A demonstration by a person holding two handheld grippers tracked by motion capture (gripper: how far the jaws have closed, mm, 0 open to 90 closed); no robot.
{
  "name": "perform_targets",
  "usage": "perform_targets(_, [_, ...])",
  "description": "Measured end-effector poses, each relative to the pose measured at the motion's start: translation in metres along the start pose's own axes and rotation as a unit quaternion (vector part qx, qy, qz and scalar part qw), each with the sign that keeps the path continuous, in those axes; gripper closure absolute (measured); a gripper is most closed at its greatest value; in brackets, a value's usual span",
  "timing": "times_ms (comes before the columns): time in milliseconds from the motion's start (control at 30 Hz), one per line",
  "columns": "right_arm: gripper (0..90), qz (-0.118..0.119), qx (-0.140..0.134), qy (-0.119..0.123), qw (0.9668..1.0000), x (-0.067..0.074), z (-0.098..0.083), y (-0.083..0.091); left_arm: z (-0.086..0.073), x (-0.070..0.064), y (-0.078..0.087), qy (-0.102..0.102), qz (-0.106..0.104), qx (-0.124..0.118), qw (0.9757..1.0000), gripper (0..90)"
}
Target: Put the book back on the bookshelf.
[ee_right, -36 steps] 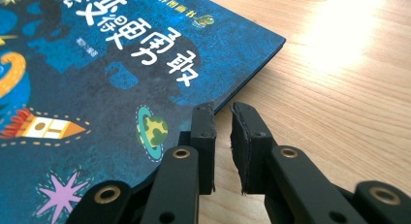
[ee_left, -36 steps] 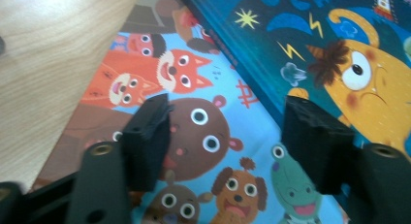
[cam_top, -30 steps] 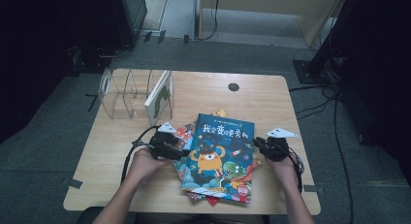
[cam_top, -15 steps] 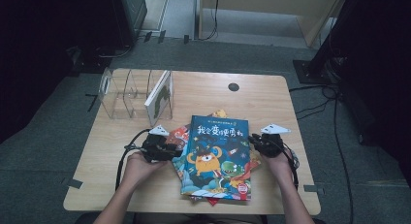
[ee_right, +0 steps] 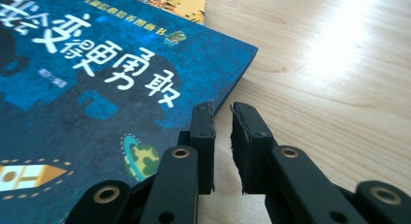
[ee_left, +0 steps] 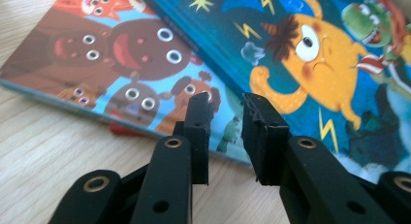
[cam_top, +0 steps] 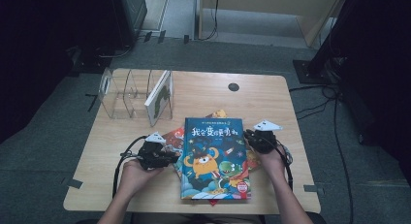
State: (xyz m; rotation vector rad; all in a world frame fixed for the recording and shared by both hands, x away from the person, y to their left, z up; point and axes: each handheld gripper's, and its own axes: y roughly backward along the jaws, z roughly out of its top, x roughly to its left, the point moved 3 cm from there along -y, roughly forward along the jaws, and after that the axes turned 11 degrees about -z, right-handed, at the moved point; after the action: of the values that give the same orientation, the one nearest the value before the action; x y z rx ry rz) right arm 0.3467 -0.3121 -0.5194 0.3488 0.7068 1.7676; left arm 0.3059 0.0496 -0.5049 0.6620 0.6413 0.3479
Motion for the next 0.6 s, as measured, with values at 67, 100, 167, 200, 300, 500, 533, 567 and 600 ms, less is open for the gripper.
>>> perform_targets(67, [87.9,0.007,0.001,-0.011,0.9999,0.000,0.001,0.002,-0.002,-0.003,0.002,0.000,0.003,0.000,1.0000,76.0])
perform_targets(100, [87.9,0.007,0.001,-0.011,0.9999,0.000,0.001,0.002,-0.003,-0.005,0.002,-0.004,0.005,-0.001,1.0000,76.0])
perform_targets(167, [90.0,0.017,0.004,-0.016,0.9997,0.001,0.001,0.005,-0.004,-0.007,0.001,-0.006,0.001,0.005,1.0000,76.8])
perform_targets(200, [90.0,0.021,0.004,-0.019,0.9996,0.002,0.000,0.007,-0.005,-0.009,0.000,-0.005,-0.005,0.007,1.0000,76.8])
perform_targets(300, [90.0,0.035,0.019,-0.025,0.9989,0.005,-0.004,0.010,-0.006,-0.011,-0.004,-0.013,-0.004,0.021,0.9997,76.9])
perform_targets(500, [90.0,0.041,0.033,-0.026,0.9983,0.007,-0.011,0.018,-0.003,-0.013,-0.008,-0.012,-0.017,0.016,0.9997,78.3])
perform_targets(533, [90.0,0.042,0.035,-0.025,0.9982,0.008,-0.012,0.020,-0.003,-0.014,-0.011,-0.008,-0.031,0.015,0.9994,78.3])
perform_targets(567, [90.0,0.042,0.035,-0.025,0.9982,0.008,-0.012,0.020,-0.003,-0.014,-0.011,-0.008,-0.031,0.015,0.9994,78.7])
perform_targets(600, [90.0,0.039,0.032,-0.024,0.9984,0.009,-0.013,0.020,-0.002,-0.017,-0.013,-0.013,-0.031,0.018,0.9993,80.2])
